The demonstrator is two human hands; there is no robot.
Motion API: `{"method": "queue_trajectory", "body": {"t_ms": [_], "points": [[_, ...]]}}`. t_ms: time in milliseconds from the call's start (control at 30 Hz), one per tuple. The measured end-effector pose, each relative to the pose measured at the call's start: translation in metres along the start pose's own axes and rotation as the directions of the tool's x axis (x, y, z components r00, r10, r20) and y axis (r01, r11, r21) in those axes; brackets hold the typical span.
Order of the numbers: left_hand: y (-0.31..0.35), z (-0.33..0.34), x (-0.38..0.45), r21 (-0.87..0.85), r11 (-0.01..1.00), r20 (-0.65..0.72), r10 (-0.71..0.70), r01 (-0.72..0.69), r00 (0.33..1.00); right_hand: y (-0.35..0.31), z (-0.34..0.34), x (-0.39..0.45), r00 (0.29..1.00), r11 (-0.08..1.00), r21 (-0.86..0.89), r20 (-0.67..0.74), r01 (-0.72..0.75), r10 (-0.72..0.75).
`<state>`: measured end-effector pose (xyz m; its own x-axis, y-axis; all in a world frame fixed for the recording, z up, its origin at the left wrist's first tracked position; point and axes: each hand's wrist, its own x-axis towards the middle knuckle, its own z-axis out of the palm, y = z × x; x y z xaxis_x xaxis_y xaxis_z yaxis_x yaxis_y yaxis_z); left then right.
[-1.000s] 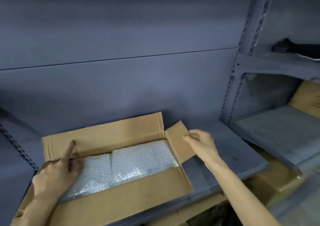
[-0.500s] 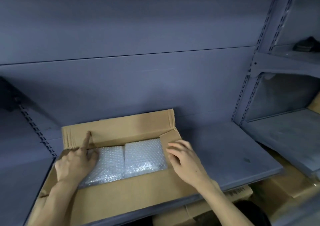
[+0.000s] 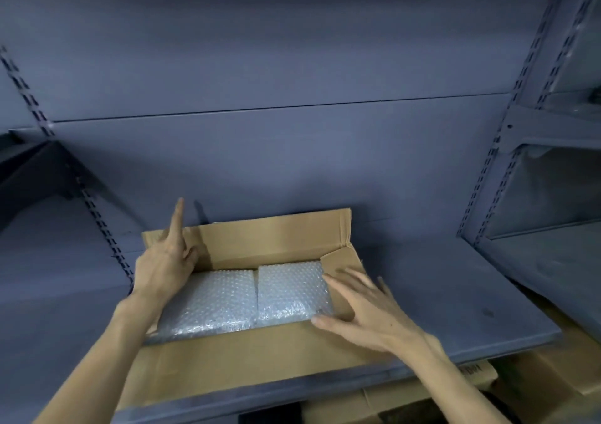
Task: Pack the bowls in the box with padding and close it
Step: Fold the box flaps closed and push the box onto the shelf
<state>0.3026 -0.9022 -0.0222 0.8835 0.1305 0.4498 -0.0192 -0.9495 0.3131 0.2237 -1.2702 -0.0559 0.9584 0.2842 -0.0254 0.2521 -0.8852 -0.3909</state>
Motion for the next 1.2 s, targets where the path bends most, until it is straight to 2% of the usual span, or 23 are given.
{"method": "queue_trajectory", "body": {"t_ms": [100, 200, 267, 400, 533, 633, 733, 833, 933, 1033, 1100, 1200], "points": [[0.004, 0.004, 0.004, 0.057, 0.998, 0.091, -0.033, 0.027, 0.995, -0.008, -0.017, -0.007, 0.961, 0.998, -0.051, 0.276, 0.024, -0.009], [0.004, 0.007, 0.001, 0.111, 0.993, 0.182, -0.071, 0.051, 0.981, -0.016, -0.021, -0.013, 0.914, 0.994, -0.077, 0.404, 0.080, -0.043], [0.004, 0.006, -0.002, 0.125, 0.990, 0.192, -0.094, 0.071, 0.977, -0.019, -0.019, -0.014, 0.897, 0.986, -0.123, 0.439, 0.113, -0.048], [0.009, 0.001, -0.014, 0.091, 0.993, 0.108, -0.089, 0.080, 0.990, -0.020, -0.016, -0.013, 0.911, 0.979, -0.170, 0.411, 0.109, -0.030], [0.014, -0.008, -0.034, 0.049, 0.997, 0.054, -0.062, 0.059, 0.997, -0.019, -0.028, -0.012, 0.925, 0.997, -0.075, 0.381, 0.026, 0.004], [0.011, -0.020, -0.045, 0.145, 0.986, 0.090, -0.101, 0.087, 0.991, -0.022, -0.034, -0.014, 0.946, 0.999, -0.026, 0.320, -0.042, 0.048], [0.007, -0.029, -0.056, 0.240, 0.970, 0.219, -0.083, 0.029, 0.972, -0.028, -0.036, -0.017, 0.995, 0.995, -0.076, 0.081, 0.061, -0.054], [0.003, -0.033, -0.062, 0.310, 0.951, 0.317, -0.089, -0.014, 0.944, -0.034, -0.043, -0.017, 0.979, 0.962, -0.230, -0.109, 0.144, -0.173], [0.002, -0.037, -0.053, 0.225, 0.974, 0.457, -0.104, -0.002, 0.883, -0.039, -0.046, -0.017, 0.965, 0.954, -0.280, -0.197, 0.111, -0.170], [0.002, -0.045, -0.046, 0.066, 0.991, 0.548, -0.137, 0.120, 0.825, -0.043, -0.042, -0.017, 0.939, 0.949, -0.314, -0.311, 0.044, -0.146], [0.005, -0.050, -0.044, 0.061, 0.979, 0.587, -0.191, 0.192, 0.787, -0.044, -0.035, -0.015, 0.911, 0.944, -0.329, -0.380, 0.030, -0.161], [0.014, -0.056, -0.041, 0.128, 0.973, 0.605, -0.231, 0.193, 0.762, -0.042, -0.029, -0.012, 0.877, 0.930, -0.362, -0.427, 0.059, -0.222]]}}
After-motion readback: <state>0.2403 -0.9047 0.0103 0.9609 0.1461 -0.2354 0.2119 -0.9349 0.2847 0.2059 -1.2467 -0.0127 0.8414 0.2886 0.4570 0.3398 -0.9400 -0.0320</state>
